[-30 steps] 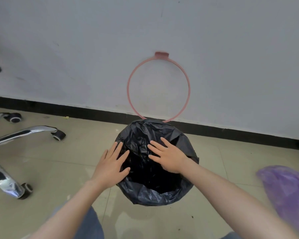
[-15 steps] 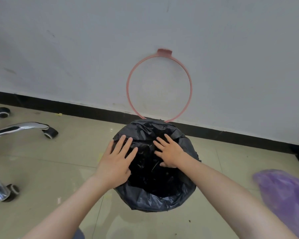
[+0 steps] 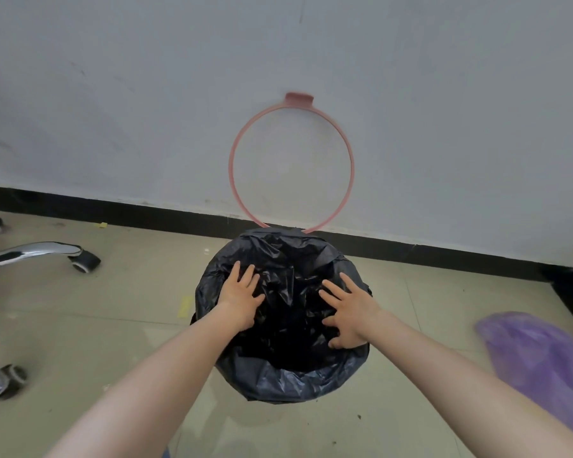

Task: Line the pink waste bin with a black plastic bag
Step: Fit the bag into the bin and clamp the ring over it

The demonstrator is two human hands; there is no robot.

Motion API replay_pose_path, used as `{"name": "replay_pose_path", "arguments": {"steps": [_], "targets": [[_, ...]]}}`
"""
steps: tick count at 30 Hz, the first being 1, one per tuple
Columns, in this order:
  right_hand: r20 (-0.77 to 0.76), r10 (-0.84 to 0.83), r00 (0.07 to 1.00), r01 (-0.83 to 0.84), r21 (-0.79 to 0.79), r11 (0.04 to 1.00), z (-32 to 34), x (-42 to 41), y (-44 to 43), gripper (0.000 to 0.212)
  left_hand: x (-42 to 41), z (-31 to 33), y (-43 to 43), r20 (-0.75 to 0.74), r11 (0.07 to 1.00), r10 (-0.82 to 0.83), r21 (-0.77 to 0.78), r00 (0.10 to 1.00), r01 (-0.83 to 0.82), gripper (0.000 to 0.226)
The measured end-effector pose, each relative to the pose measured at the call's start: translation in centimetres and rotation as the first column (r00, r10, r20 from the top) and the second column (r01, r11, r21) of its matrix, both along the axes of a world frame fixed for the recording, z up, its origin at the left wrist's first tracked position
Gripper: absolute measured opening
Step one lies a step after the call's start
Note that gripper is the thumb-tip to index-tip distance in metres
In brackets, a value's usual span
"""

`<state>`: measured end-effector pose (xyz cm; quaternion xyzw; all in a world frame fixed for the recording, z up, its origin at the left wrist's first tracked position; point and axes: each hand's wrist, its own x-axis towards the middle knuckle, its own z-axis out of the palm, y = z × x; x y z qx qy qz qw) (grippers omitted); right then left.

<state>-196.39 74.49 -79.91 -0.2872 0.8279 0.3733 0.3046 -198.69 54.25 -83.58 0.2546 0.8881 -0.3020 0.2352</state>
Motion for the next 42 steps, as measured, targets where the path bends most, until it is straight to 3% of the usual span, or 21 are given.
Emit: {"name": "replay_pose_path", "arguments": {"steps": [5,7,9,11,14,17,20,24,26,28,30,32,35,38,40,42], "targets": [[0.020,-0.123,0.992,0.122,0.060,0.991,-0.3,-0.1,0.7,0.069,-0.4,-0.7,0.0,-0.041,0.993,0.030,-0.115,0.999,-0.035,0.061],[0.013,-0.143,0.990,0.142,0.040,0.989,0.0,0.1,0.8,0.073,-0.2,-0.5,0.5,-0.042,0.996,0.044,-0.081,0.998,-0.047,0.060],[-0.003,-0.144,0.990,0.144,-0.061,0.988,0.7,0.5,0.6,0.071,0.3,0.3,1.0,-0.018,0.996,0.053,0.069,0.998,-0.052,0.057],[0.000,-0.162,0.987,0.156,-0.263,0.952,1.7,1.6,0.1,0.066,1.4,1.8,1.1,0.033,0.953,0.069,0.294,0.997,-0.076,0.055],[0.195,-0.259,0.946,0.322,-0.472,0.821,3.1,4.2,-0.8,0.061,4.9,3.9,0.1,0.222,0.819,0.158,0.515,0.962,-0.253,0.052],[0.391,-0.266,0.881,0.428,-0.419,0.801,3.5,6.7,-1.6,0.061,8.5,4.7,-2.0,0.329,0.780,0.203,0.516,0.922,-0.355,0.057],[0.466,-0.323,0.823,0.500,-0.327,0.802,3.9,7.2,-2.3,0.061,10.0,4.7,-2.7,0.261,0.829,0.158,0.490,0.952,-0.271,0.061],[0.582,-0.385,0.716,0.595,-0.221,0.773,3.9,5.9,-3.4,0.071,10.0,3.9,-3.4,0.234,0.806,0.084,0.555,0.969,-0.204,0.079],[0.496,-0.326,0.805,0.522,-0.328,0.787,3.2,4.8,-4.1,0.068,9.7,3.3,-4.2,0.180,0.764,0.047,0.627,0.983,-0.151,0.097],[0.190,-0.102,0.976,0.174,-0.409,0.896,1.4,3.1,-4.8,0.064,9.6,2.8,-5.0,0.091,0.720,0.033,0.689,0.995,-0.086,0.104],[-0.021,0.209,0.978,-0.208,-0.251,0.945,-0.7,1.3,-5.4,0.061,9.5,2.2,-5.5,-0.003,0.673,0.034,0.740,0.999,-0.021,0.087],[-0.025,0.378,0.926,-0.378,-0.038,0.925,-2.6,-0.6,-5.6,0.060,9.5,0.9,-6.0,-0.172,0.667,0.022,0.736,0.985,0.114,0.065],[0.003,0.391,0.920,-0.382,0.220,0.898,-4.8,-3.4,-4.8,0.061,9.6,-0.4,-6.3,-0.290,0.646,0.032,0.737,0.957,0.202,0.056],[-0.029,0.325,0.945,-0.293,0.363,0.885,-6.2,-4.5,-3.2,0.062,9.4,-0.9,-6.2,-0.342,0.627,0.013,0.735,0.940,0.258,0.054],[-0.061,0.249,0.966,-0.223,0.281,0.933,-6.3,-4.1,-3.4,0.061,9.3,-1.2,-6.2,-0.347,0.611,0.009,0.744,0.938,0.270,0.054],[-0.077,0.182,0.980,-0.178,0.054,0.983,-5.9,-3.0,-5.1,0.055,9.4,-1.4,-6.2,-0.359,0.590,0.018,0.757,0.933,0.280,0.053]]}}
